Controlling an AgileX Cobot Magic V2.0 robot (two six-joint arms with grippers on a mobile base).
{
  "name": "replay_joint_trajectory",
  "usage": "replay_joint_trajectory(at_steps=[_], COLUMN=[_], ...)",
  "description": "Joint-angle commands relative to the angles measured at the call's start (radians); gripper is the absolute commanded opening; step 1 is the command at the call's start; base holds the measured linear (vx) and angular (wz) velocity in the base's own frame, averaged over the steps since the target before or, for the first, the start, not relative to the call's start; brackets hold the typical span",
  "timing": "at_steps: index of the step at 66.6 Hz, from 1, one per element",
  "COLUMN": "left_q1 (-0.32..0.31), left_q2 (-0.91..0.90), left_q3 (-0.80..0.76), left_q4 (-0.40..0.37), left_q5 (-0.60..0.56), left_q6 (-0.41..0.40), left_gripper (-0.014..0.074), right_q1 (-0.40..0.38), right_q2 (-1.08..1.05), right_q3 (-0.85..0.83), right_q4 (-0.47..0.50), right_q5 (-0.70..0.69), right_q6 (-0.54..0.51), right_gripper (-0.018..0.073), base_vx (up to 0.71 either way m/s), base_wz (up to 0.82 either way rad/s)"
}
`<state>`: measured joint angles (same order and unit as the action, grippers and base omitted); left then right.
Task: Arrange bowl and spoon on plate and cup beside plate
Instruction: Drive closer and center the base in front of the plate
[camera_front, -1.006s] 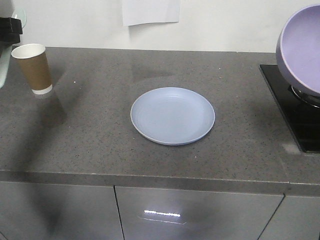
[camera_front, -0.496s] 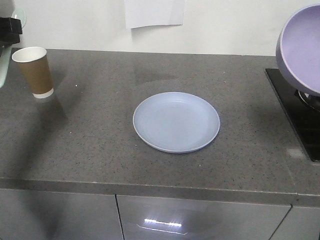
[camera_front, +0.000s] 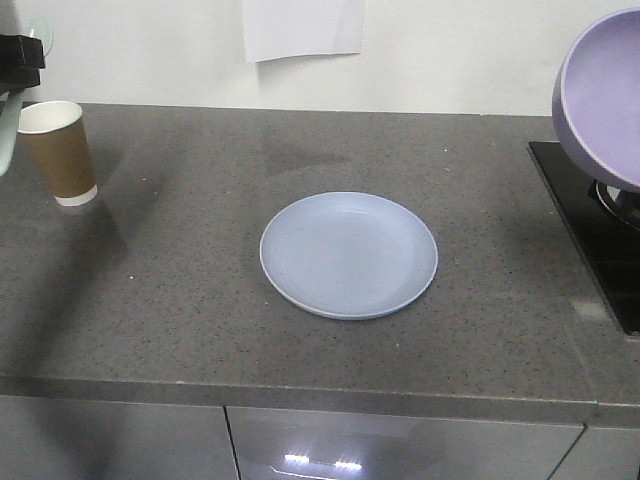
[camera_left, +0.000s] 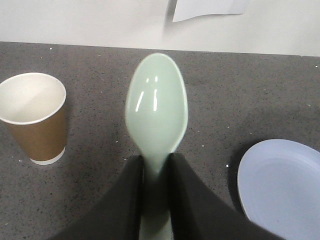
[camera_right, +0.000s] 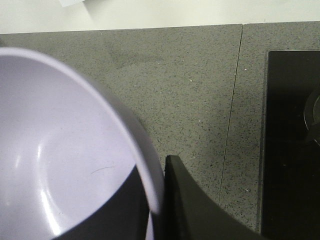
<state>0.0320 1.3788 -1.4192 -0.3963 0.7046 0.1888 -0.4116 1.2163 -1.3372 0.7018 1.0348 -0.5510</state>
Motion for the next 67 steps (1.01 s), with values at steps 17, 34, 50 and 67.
replay_joint_trajectory(at_steps=[17,34,50,67], left_q1=[-0.001,-0.001,-0.001,-0.001], left_q2=[-0.029,-0.029,-0.029,-0.029], left_q3=[-0.027,-0.027,-0.027,-0.027], left_q4=[-0.026,-0.026,-0.026,-0.026], left_q5=[-0.059,-0.059,-0.059,-0.059], left_q6=[0.001,0.001,0.001,0.001], left_gripper=[-0.0006,-0.0006,-0.0006,-0.0006], right_q1=[-0.003,-0.003,-0.003,-0.003], right_q2=[-0.025,-0.025,-0.025,-0.025], right_q3=[-0.026,-0.026,-0.026,-0.026], right_q4=[0.051,0.051,0.051,0.051], right_q5=[-0.042,-0.042,-0.042,-0.042], right_q6=[-0.005,-0.005,-0.005,-0.005], right_gripper=[-0.0006,-0.0006,-0.0006,-0.0006], base_vx=[0.03,0.03,0.03,0.02], base_wz=[-0.01,0.00,-0.02,-0.01])
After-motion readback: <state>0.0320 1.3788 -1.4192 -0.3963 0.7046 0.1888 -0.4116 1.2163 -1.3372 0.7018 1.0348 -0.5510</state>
